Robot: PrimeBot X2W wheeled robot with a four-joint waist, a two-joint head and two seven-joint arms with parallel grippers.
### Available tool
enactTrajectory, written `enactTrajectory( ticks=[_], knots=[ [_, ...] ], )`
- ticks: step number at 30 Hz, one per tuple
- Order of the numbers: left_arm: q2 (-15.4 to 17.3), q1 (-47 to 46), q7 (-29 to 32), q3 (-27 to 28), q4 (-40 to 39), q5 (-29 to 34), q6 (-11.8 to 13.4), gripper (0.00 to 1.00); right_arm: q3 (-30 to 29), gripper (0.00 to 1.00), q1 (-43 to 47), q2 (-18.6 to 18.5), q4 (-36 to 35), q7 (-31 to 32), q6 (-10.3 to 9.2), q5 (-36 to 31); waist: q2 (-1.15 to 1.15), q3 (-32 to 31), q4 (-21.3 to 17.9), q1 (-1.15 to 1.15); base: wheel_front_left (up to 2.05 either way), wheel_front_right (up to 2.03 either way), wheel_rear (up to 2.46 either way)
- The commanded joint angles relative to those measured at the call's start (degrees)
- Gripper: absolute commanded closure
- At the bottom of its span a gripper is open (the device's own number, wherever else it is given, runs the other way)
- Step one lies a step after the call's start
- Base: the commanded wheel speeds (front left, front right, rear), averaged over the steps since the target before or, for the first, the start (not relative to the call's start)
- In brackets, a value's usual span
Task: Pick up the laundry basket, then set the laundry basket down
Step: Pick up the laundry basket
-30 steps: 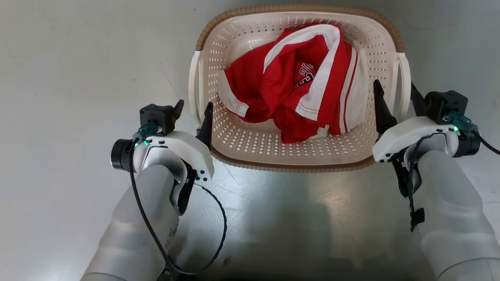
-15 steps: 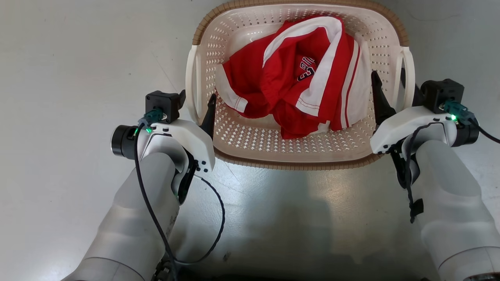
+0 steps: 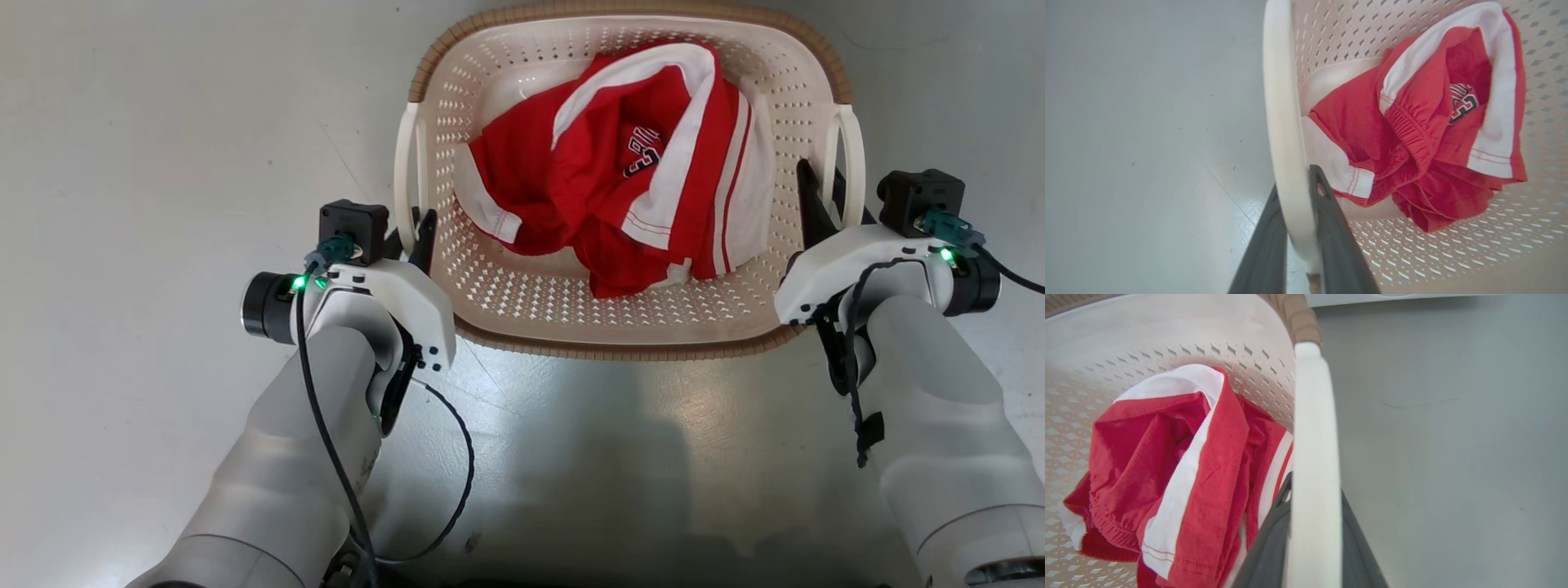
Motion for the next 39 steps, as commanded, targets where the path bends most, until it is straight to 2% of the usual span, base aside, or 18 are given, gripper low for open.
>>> enactTrajectory(
  ticks=[1,8,17,26,34,39],
  knots=[
    [1.38,1.02,-0.37,0.35,-0.92,-0.39,0.03,1.0,1.36,1.0,1.34,1.27,0.22,-0.54,0.41,-0.75,0.0,-0.19,0.09,0.0,0.0,0.0,0.0],
    [1.38,2.23,-0.37,-2.12,-0.62,-2.8,1.15,1.0,1.91,1.0,1.54,1.27,2.59,-0.54,0.41,0.19,0.0,-2.99,-0.21,0.0,0.0,0.0,0.0],
    [1.38,4.9,-0.37,-1.29,1.64,-2.52,2.0,1.0,4.06,1.0,2.63,1.27,6.02,-0.54,0.41,3.99,0.0,-9.6,-1.64,0.0,0.0,0.0,0.0],
    [1.38,10.28,-0.37,-0.02,3.62,-2.49,1.98,1.0,7.43,1.0,6.88,1.27,11.1,-0.54,0.41,10.39,0.0,-20.12,-2.73,0.0,0.0,0.0,0.0],
    [1.38,16.68,-0.37,-1.29,5.11,-3.91,1.48,1.0,12.84,1.0,13.37,1.27,13.08,-0.43,0.41,16.67,0.0,-29.98,-2.97,0.0,0.0,0.0,0.0],
    [1.38,20.93,-0.06,-3.99,8.07,-5.05,0.74,1.0,17.27,1.0,18.02,1.27,13.39,1.1,0.41,21.38,0.0,-36.11,-3.59,0.0,0.0,0.0,0.0]
  ],
)
